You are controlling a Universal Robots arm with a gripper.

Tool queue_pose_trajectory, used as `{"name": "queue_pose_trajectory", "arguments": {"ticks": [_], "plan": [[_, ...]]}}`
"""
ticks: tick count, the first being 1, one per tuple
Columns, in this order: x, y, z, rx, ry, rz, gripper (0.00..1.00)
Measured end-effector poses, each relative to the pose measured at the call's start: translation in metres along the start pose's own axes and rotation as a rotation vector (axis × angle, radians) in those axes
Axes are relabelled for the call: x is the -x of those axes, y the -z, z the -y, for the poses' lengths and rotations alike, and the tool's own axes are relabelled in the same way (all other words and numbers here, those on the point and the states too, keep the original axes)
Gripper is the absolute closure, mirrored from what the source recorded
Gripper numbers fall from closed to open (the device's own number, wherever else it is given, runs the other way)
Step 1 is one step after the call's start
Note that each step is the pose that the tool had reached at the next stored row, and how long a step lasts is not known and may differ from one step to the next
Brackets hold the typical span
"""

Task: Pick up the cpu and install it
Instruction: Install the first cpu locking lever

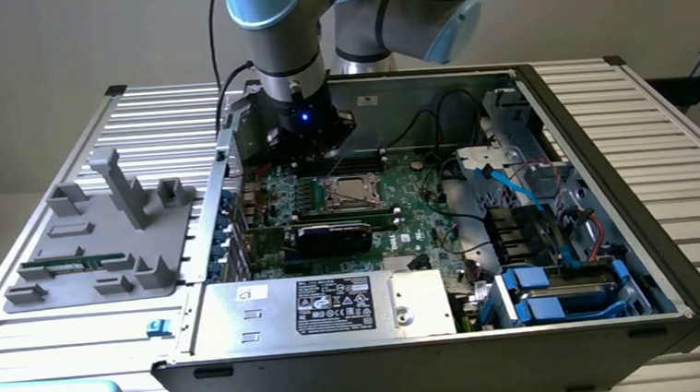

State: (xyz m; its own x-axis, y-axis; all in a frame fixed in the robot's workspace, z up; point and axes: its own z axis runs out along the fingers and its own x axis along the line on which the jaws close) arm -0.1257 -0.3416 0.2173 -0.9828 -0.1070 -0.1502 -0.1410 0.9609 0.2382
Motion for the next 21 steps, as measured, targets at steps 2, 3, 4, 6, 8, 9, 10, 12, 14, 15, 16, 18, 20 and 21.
{"name": "queue_pose_trajectory", "arguments": {"ticks": [2, 3, 4, 6, 8, 9, 10, 12, 14, 15, 16, 18, 20, 21], "plan": [[0.0, 0.0004, 0.0021, 0.0269, -0.004, 0.0023, 0.91], [0.0, 0.0005, 0.0031, 0.0341, -0.005, 0.0028, 0.91], [0.0, 0.0003, 0.0035, 0.0363, -0.005, 0.0032, 0.91], [-0.001, 0.0003, 0.0035, 0.0364, -0.005, 0.0032, 0.91], [-0.001, 0.0004, 0.0039, 0.0364, -0.005, 0.003, 0.91], [-0.001, 0.0004, 0.0053, 0.0363, -0.006, 0.0033, 0.91], [-0.001, 0.0001, 0.0068, 0.0364, -0.008, 0.0038, 0.91], [-0.001, 0.0, 0.0097, 0.0389, -0.011, 0.0048, 0.91], [-0.001, 0.0001, 0.0104, 0.0397, -0.012, 0.0052, 0.91], [0.0, -0.0001, 0.0105, 0.0406, -0.012, 0.0054, 0.91], [0.001, -0.0003, 0.0107, 0.0426, -0.012, 0.0056, 0.91], [0.003, -0.0009, 0.0112, 0.0481, -0.013, 0.0064, 0.91], [0.005, -0.0015, 0.0115, 0.0537, -0.013, 0.0072, 0.91], [0.005, -0.0017, 0.0116, 0.0562, -0.014, 0.0075, 0.91]]}}
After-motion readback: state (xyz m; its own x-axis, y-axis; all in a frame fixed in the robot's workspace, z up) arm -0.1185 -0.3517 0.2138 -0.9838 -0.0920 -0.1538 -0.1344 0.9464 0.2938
